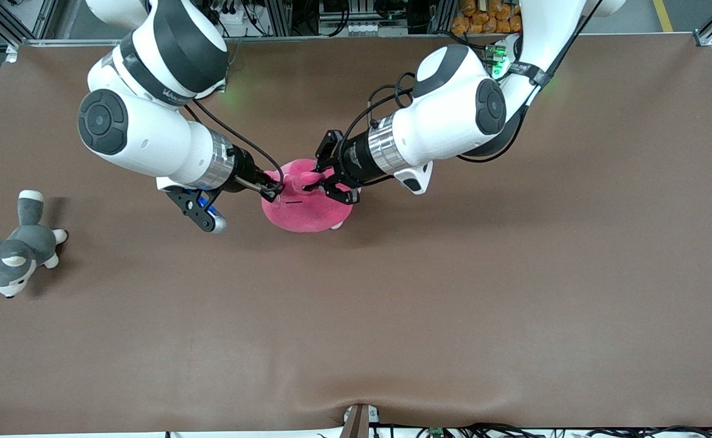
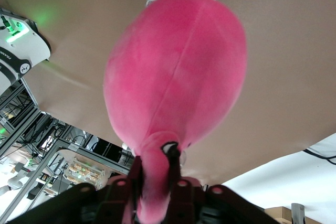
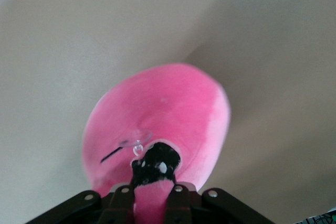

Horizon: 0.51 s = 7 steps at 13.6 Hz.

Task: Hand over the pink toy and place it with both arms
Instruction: 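Grasp the pink toy's tail with the right gripper, open the left gripper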

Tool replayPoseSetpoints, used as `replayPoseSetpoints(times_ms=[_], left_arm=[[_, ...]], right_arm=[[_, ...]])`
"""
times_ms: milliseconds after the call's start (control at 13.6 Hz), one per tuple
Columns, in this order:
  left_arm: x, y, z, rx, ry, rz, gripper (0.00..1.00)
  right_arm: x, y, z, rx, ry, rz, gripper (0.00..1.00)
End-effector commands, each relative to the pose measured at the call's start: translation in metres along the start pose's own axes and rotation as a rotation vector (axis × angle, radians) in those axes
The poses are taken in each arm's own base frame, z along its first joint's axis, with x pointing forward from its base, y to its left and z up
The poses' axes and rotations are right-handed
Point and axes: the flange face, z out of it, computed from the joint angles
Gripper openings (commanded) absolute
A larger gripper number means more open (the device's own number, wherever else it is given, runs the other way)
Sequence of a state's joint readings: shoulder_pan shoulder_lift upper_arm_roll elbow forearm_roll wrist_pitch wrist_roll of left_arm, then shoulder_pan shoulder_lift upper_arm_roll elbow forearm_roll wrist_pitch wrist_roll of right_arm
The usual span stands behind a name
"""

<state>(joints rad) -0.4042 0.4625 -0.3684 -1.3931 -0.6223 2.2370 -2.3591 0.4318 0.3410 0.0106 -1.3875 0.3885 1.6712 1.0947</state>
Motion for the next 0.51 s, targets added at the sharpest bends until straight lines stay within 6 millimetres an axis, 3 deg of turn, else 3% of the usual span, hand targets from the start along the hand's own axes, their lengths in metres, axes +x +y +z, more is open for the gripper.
replayPoseSetpoints(times_ms=[0,220,367,440], left_arm=[[-0.004,0.001,-0.037,-0.041,0.009,0.050,1.00],[0.001,0.002,-0.083,-0.092,0.130,0.212,1.00],[0.007,-0.002,-0.111,-0.109,0.222,0.348,1.00],[0.016,0.006,-0.123,-0.095,0.266,0.407,1.00]], right_arm=[[0.013,0.005,-0.010,0.005,-0.001,0.012,0.00],[0.056,0.032,-0.028,-0.002,-0.014,0.002,0.00],[0.094,0.063,-0.040,-0.032,-0.043,-0.013,0.00],[0.114,0.083,-0.046,-0.055,-0.056,-0.040,0.00]])
